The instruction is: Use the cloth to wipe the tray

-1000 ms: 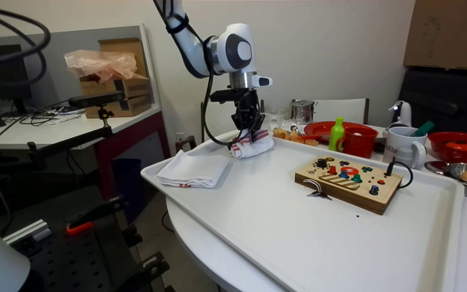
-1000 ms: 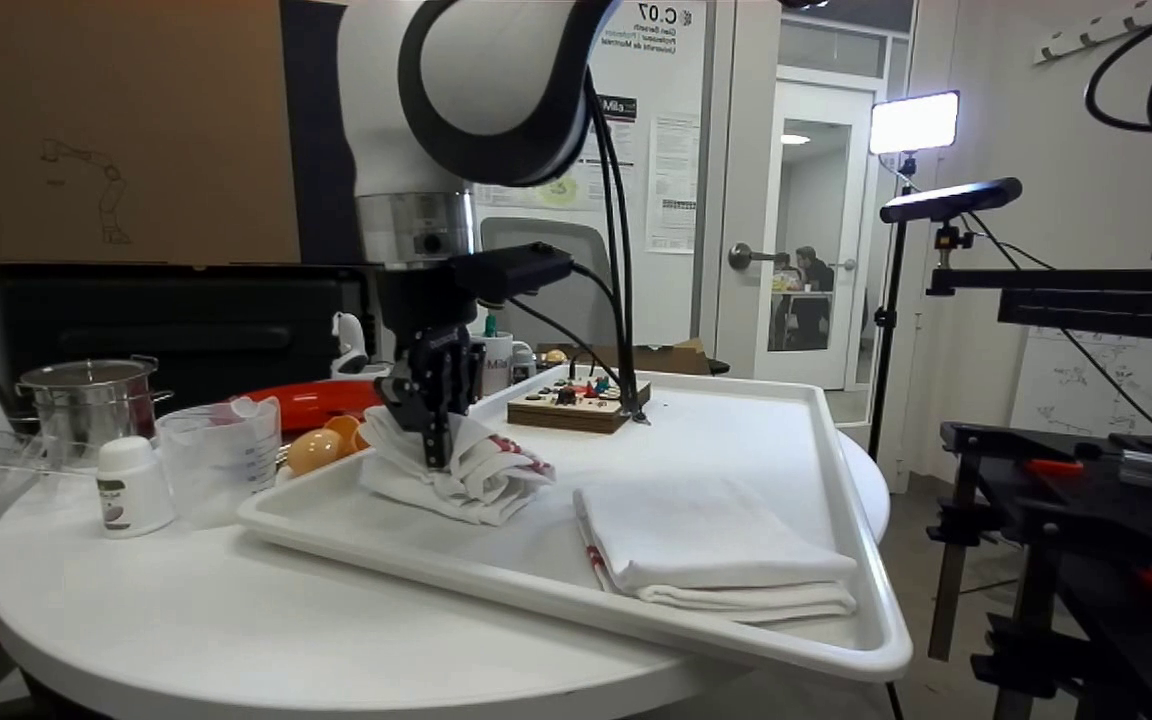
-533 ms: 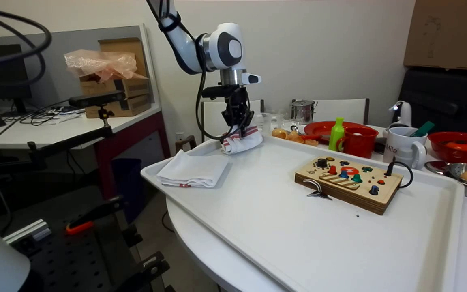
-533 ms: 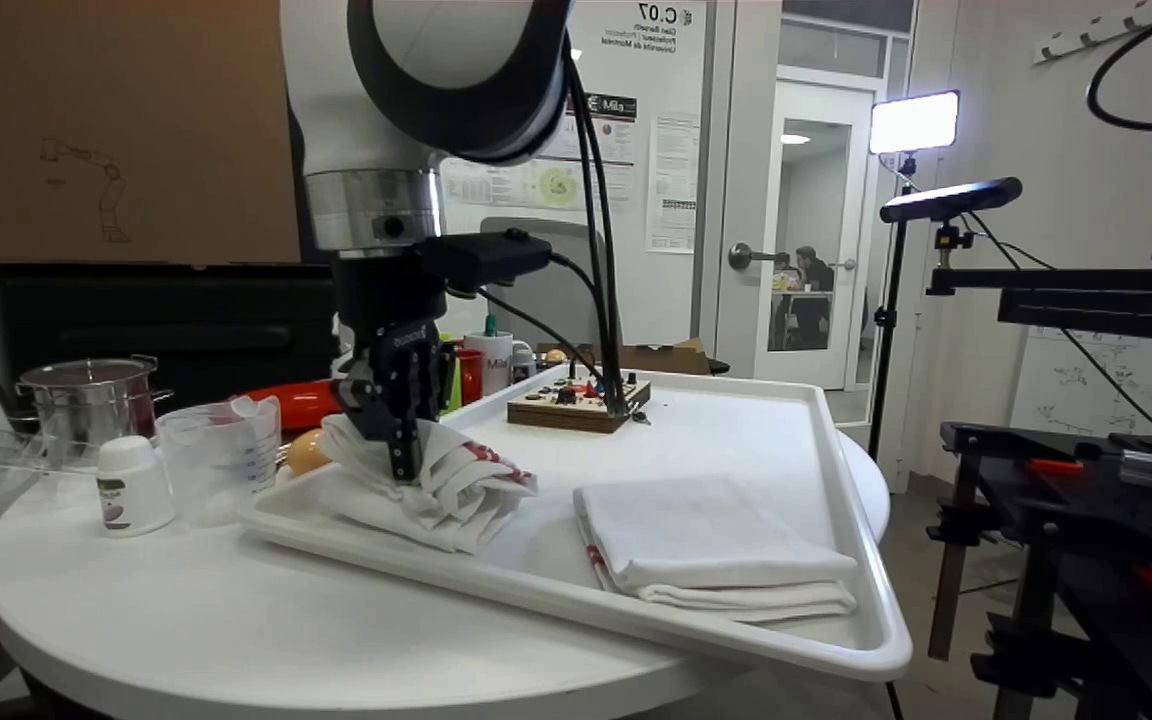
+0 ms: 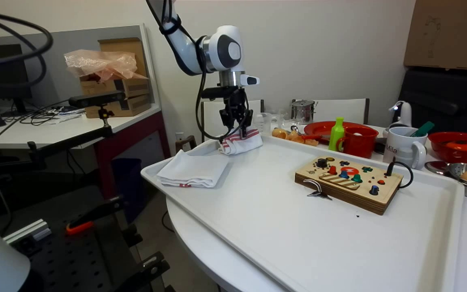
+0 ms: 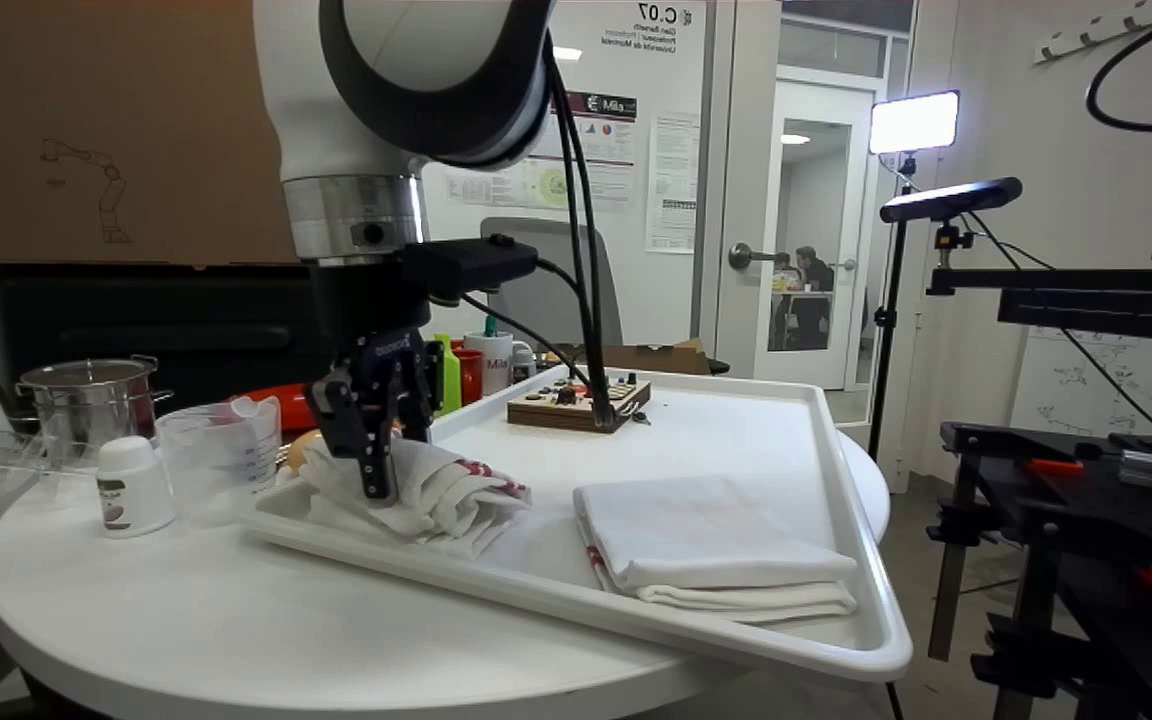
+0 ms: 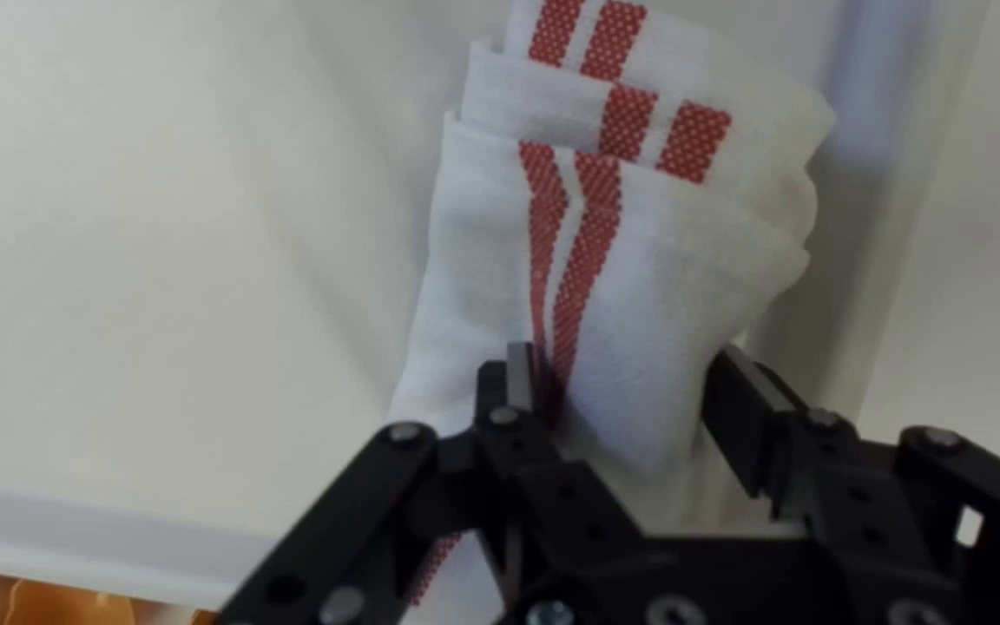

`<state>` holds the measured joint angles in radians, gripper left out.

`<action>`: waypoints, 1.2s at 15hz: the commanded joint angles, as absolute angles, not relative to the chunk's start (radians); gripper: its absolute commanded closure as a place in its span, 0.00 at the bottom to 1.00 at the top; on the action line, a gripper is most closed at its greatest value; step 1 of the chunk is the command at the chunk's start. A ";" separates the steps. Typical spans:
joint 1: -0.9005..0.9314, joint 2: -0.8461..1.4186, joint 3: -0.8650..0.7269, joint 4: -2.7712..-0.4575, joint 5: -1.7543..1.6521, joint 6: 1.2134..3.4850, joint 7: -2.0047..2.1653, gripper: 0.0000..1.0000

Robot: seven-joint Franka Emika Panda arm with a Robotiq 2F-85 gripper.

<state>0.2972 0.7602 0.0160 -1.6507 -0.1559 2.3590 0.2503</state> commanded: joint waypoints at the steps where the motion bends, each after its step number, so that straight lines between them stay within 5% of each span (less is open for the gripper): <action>1: 0.303 0.774 0.013 -1.606 -0.159 2.314 0.251 0.15; 4: 0.297 0.760 0.019 -1.606 -0.148 2.275 0.250 0.00; 18: 0.327 0.582 0.026 -1.634 -0.234 2.238 0.277 0.00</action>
